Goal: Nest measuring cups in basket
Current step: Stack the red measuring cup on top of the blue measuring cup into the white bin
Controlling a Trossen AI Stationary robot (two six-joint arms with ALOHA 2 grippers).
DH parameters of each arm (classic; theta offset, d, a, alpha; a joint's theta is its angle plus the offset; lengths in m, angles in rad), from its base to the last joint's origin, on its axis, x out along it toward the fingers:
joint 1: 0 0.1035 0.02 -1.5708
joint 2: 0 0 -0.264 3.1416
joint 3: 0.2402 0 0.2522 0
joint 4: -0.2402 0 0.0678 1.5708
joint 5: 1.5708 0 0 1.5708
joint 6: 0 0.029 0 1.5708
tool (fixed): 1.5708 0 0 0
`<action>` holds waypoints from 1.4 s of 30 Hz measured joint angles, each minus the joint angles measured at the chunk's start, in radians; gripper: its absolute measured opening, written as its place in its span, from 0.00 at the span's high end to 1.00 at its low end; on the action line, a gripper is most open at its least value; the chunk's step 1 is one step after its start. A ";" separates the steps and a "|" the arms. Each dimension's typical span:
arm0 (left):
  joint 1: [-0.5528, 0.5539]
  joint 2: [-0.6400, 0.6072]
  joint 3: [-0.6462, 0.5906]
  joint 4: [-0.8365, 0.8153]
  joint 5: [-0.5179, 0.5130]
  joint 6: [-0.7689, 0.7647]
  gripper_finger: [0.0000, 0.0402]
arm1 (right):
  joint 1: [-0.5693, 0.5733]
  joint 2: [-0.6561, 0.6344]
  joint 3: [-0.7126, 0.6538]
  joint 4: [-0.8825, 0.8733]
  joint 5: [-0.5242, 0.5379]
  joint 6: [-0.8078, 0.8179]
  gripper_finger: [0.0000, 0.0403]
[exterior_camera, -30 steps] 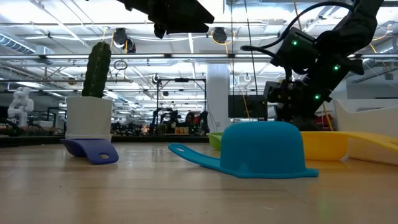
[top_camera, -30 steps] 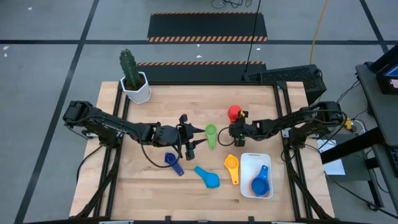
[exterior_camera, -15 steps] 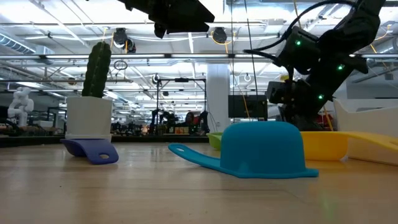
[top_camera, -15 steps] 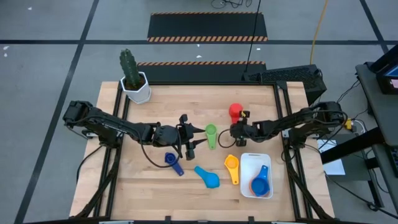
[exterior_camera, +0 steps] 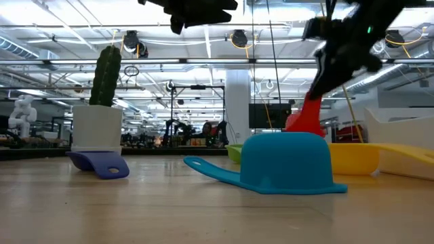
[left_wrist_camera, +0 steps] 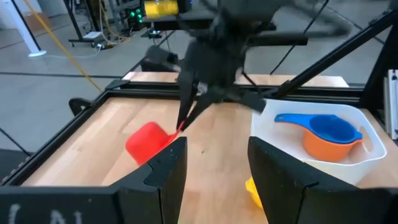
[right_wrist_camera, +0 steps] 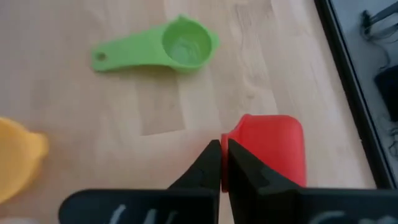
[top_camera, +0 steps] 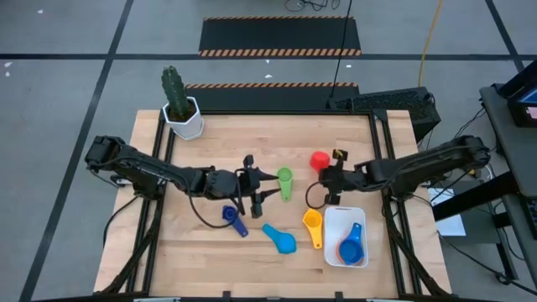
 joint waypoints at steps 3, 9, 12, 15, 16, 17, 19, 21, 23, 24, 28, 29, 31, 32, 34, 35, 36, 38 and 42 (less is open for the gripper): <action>-0.003 0.000 0.000 0.000 0.000 0.011 0.57 | 0.042 -0.001 0.108 -0.164 -0.004 0.075 1.00; -0.008 0.000 0.000 -0.001 0.000 0.012 0.57 | 0.092 0.014 0.324 -0.399 -0.136 0.205 1.00; -0.008 0.000 0.000 -0.002 0.000 0.012 0.57 | 0.110 0.015 0.410 -0.471 -0.209 0.249 1.00; -0.008 0.000 0.000 -0.001 0.000 0.019 0.57 | 0.124 0.016 0.489 -0.544 -0.270 0.279 1.00; -0.007 0.000 0.000 0.000 0.000 0.020 0.57 | 0.125 0.016 0.516 -0.566 -0.285 0.289 1.00; -0.007 0.000 0.000 0.003 0.000 0.022 0.57 | 0.125 0.016 0.542 -0.588 -0.308 0.301 1.00; -0.008 0.000 0.000 0.017 0.003 0.034 0.57 | 0.125 0.016 0.598 -0.626 -0.369 0.333 1.00; -0.010 0.000 0.000 0.030 0.004 0.043 0.57 | 0.125 0.015 0.647 -0.649 -0.449 0.365 1.00; -0.014 0.000 0.000 0.042 0.005 0.043 0.57 | 0.125 0.015 0.687 -0.668 -0.526 0.399 1.00; -0.016 0.000 0.000 0.047 0.005 0.043 0.57 | 0.125 0.014 0.700 -0.678 -0.561 0.420 1.00; -0.021 0.000 0.000 0.051 0.006 0.043 0.57 | 0.143 0.011 0.706 -0.700 -0.670 0.507 1.00; -0.021 0.000 0.000 0.054 0.007 0.042 0.57 | 0.148 0.011 0.702 -0.701 -0.700 0.527 1.00; -0.021 0.000 0.000 0.066 0.008 0.038 0.57 | 0.155 0.011 0.697 -0.699 -0.757 0.554 1.00; -0.021 0.000 0.000 0.072 0.008 0.037 0.57 | 0.160 0.011 0.693 -0.692 -0.778 0.572 1.00; -0.021 0.000 0.000 0.079 0.008 0.029 0.57 | 0.167 0.011 0.689 -0.680 -0.807 0.611 1.00; -0.020 0.000 0.000 0.079 0.008 0.021 0.57 | 0.173 0.011 0.688 -0.665 -0.810 0.626 1.00; -0.021 0.000 0.000 0.079 0.009 0.014 0.57 | 0.180 0.011 0.688 -0.649 -0.813 0.637 1.00; -0.028 0.000 0.000 0.072 0.008 0.004 0.57 | 0.196 0.010 0.688 -0.620 -0.816 0.652 1.00; -0.049 0.000 0.000 0.070 0.009 0.003 0.57 | 0.228 0.010 0.687 -0.592 -0.819 0.664 1.00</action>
